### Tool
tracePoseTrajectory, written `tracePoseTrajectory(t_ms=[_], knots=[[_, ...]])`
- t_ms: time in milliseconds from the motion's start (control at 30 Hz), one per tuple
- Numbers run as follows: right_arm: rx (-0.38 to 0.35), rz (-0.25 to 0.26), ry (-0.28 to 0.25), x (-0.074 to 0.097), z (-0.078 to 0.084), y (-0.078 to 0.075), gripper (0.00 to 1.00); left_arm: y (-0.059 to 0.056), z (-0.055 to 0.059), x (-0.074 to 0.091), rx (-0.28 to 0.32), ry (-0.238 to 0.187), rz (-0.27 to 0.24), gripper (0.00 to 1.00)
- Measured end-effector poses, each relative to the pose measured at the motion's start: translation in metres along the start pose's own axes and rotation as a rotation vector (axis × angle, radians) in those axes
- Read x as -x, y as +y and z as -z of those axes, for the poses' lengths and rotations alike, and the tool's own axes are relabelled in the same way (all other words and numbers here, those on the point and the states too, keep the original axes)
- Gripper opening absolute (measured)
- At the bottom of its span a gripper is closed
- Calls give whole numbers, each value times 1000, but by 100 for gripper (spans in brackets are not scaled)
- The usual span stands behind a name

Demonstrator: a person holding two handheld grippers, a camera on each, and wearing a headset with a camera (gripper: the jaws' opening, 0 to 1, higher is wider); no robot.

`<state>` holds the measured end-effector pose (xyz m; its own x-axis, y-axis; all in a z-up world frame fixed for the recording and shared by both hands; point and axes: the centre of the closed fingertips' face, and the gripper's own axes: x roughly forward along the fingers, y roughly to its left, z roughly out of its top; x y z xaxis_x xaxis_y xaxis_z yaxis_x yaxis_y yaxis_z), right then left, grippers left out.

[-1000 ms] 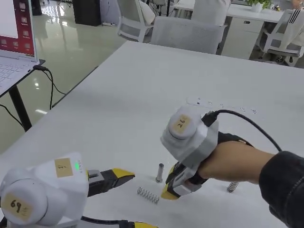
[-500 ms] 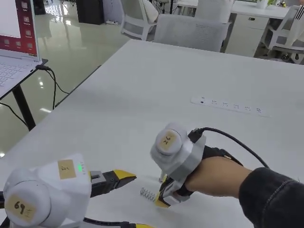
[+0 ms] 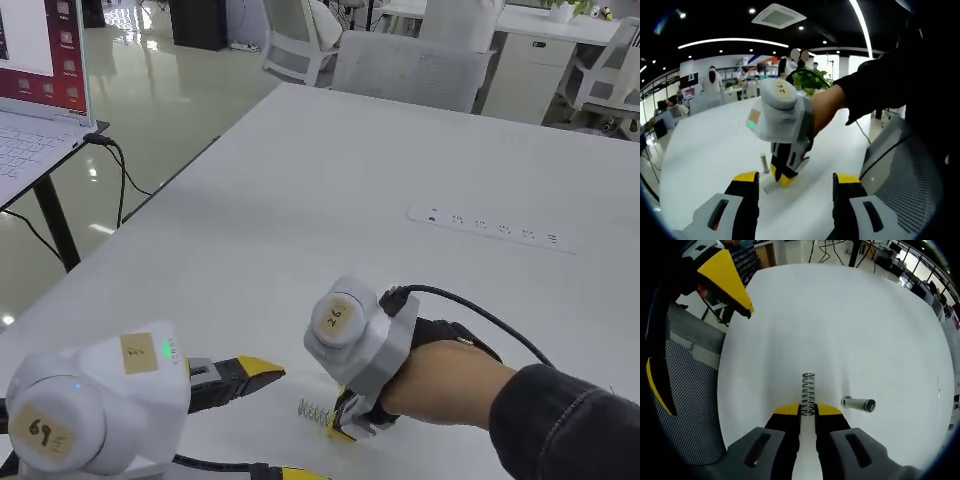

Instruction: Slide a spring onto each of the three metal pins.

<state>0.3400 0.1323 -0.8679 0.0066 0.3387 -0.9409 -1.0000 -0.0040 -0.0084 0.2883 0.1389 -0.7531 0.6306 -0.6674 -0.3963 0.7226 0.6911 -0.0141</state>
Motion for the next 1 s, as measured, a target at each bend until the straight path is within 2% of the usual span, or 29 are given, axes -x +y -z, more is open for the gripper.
tracePoseTrajectory(t_ms=[133,233,500,733,1000], knots=[[-4,-14,-12,5,-1,3,8,3,1,1,-1,1,-5,53],[-5,-38,-21,14,-3,8,8,4,1,2,-3,2,-5,52],[36,-105,-40,56,-2,26,7,3,-2,1,-19,2,12,49],[69,-181,-66,94,-5,47,7,-9,-11,-3,-61,-12,53,40],[159,-193,-54,121,-8,60,8,-24,-20,-5,-124,-21,105,29]])
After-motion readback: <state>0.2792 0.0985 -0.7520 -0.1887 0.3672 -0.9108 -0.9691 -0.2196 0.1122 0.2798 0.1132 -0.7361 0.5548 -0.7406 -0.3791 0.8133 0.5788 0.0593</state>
